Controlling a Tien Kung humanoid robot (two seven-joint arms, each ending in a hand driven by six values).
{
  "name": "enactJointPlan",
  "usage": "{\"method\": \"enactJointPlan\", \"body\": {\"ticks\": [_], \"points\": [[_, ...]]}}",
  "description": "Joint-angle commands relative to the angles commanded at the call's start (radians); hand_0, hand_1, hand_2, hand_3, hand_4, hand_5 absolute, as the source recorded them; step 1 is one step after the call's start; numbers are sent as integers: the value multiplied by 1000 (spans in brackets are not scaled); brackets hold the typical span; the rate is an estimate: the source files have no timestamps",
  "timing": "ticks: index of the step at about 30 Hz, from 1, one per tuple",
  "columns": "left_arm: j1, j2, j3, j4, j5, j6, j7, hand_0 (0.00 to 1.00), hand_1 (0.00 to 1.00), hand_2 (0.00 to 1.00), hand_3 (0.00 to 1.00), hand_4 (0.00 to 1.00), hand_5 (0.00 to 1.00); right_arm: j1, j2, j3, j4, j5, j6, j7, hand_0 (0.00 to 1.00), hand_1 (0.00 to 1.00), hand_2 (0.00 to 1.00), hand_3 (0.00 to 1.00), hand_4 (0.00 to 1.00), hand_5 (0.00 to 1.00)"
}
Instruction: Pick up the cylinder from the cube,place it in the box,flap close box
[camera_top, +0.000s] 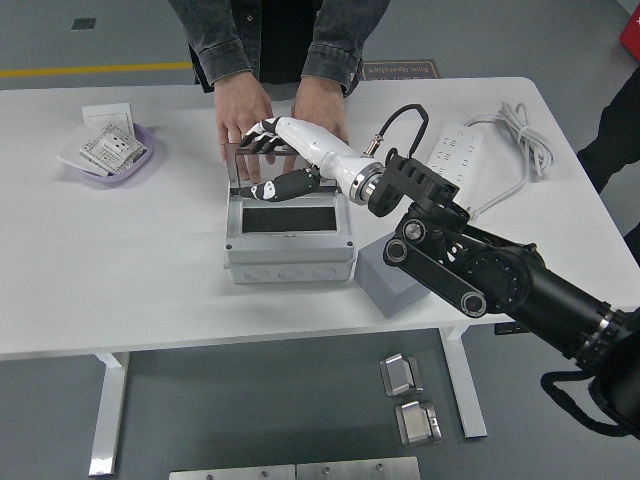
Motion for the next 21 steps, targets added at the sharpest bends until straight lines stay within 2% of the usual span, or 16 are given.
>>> {"method": "enactJointPlan", "body": {"ticks": [6, 12, 17, 21], "points": [[1, 3, -10, 0, 14, -2, 2, 687, 682, 589, 715, 721, 400, 50, 14, 19, -80, 22, -10, 16, 691, 644, 667, 735, 936, 322], [-3, 7, -7, 0, 16, -4, 1, 687, 682, 590, 715, 721, 401, 102, 60, -27, -214, 71, -45, 58, 690, 643, 666, 736, 937, 324], [-7, 8, -2, 0, 13, -5, 0, 688, 682, 590, 715, 720, 405, 111, 77, -54, -322, 103, -70, 86, 690, 644, 666, 736, 937, 329], [-7, 9, -6, 0, 18, -5, 1, 687, 683, 594, 716, 720, 404, 102, 77, -69, -361, 115, -83, 98, 696, 652, 666, 737, 933, 333]]}}
